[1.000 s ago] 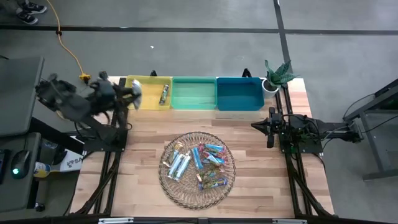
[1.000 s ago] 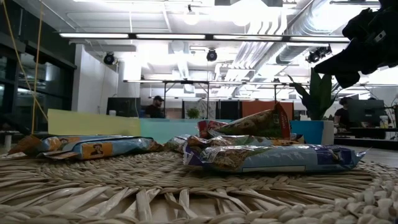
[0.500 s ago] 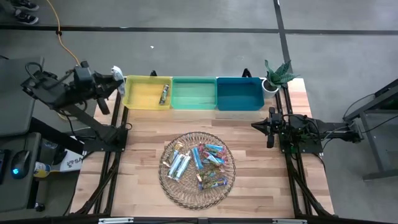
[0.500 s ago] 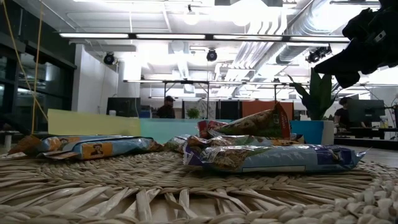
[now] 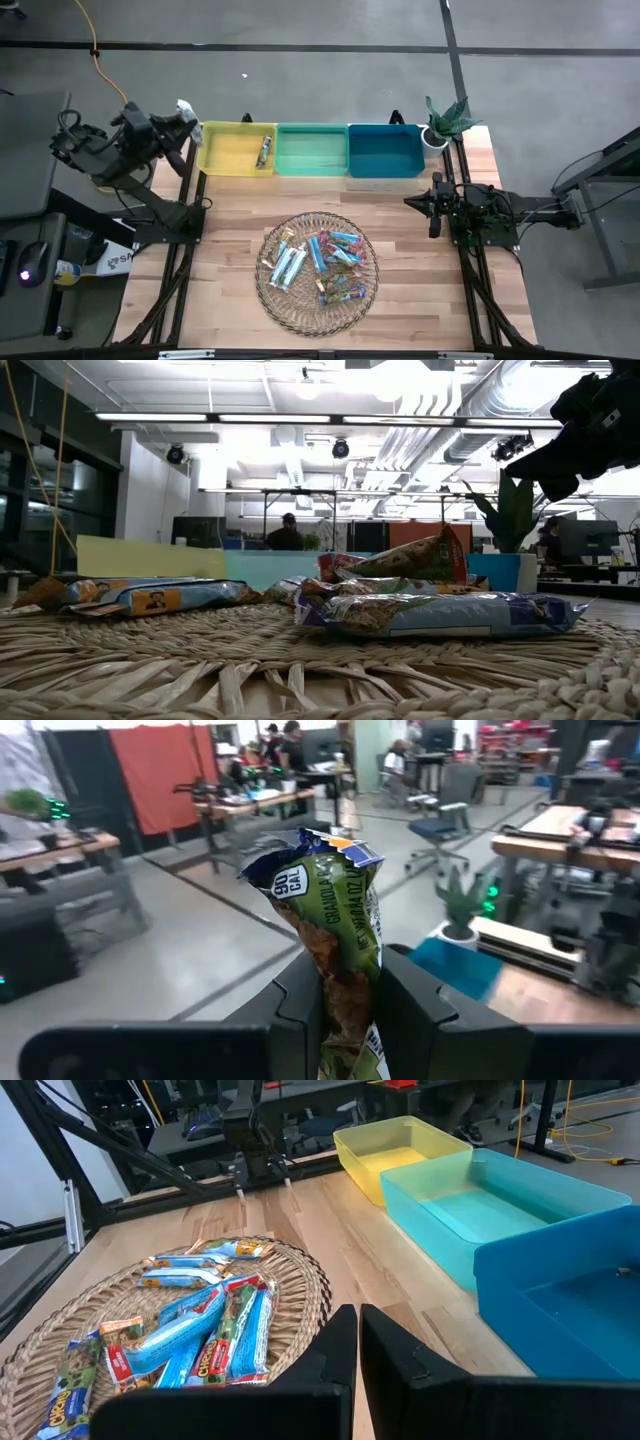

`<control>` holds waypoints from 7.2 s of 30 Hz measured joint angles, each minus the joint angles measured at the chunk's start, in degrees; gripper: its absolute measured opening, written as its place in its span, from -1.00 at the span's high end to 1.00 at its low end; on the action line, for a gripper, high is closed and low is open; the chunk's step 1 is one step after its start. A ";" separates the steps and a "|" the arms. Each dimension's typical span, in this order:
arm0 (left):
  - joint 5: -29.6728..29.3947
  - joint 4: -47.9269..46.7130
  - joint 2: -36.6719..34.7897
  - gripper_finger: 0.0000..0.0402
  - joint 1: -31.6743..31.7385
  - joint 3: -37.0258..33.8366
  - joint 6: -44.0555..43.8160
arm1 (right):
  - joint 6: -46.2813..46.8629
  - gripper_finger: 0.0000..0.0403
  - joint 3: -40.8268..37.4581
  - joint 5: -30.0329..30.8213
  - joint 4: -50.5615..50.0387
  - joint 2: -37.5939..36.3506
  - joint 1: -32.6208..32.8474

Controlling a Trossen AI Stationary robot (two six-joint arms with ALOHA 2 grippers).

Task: Pick and place Granola Bars by type
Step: Put the blue granola bar into the yellow bin

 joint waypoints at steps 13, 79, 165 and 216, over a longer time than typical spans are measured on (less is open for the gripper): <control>-6.41 0.20 -2.25 0.64 0.04 0.02 1.94 | 0.00 1.00 0.00 0.00 0.00 0.00 0.00; 67.31 8.40 47.56 0.64 86.60 -14.49 -2.53 | 0.00 1.00 -0.02 0.17 0.00 -0.01 0.01; 60.92 49.56 34.93 -0.17 11.78 -24.61 -7.81 | 0.00 1.00 -0.02 0.20 0.00 -0.02 0.01; 74.13 20.76 81.02 -0.17 9.25 18.97 -15.98 | 0.00 1.00 -0.02 0.20 0.04 2.96 0.02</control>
